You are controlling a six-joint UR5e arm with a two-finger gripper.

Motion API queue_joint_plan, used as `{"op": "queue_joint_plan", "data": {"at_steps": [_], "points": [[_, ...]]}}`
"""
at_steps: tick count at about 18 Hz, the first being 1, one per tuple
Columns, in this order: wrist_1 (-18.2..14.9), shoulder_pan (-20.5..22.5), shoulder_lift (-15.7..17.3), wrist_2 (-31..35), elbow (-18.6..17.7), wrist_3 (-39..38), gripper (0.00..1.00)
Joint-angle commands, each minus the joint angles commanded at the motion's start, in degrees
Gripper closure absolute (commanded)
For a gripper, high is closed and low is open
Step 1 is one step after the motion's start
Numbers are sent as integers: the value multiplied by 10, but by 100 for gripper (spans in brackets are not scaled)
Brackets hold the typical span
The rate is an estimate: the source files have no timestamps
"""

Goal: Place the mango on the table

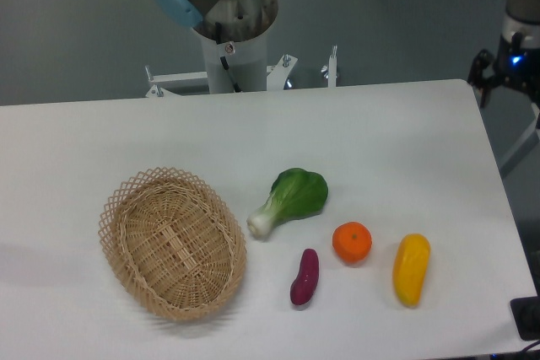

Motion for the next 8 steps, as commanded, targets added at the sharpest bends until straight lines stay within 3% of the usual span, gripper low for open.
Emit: {"op": "queue_joint_plan", "data": {"at_steps": [3, 8], "points": [[-25, 11, 2, -27, 11, 2, 0], [-26, 11, 2, -28, 11, 1, 0]]}}
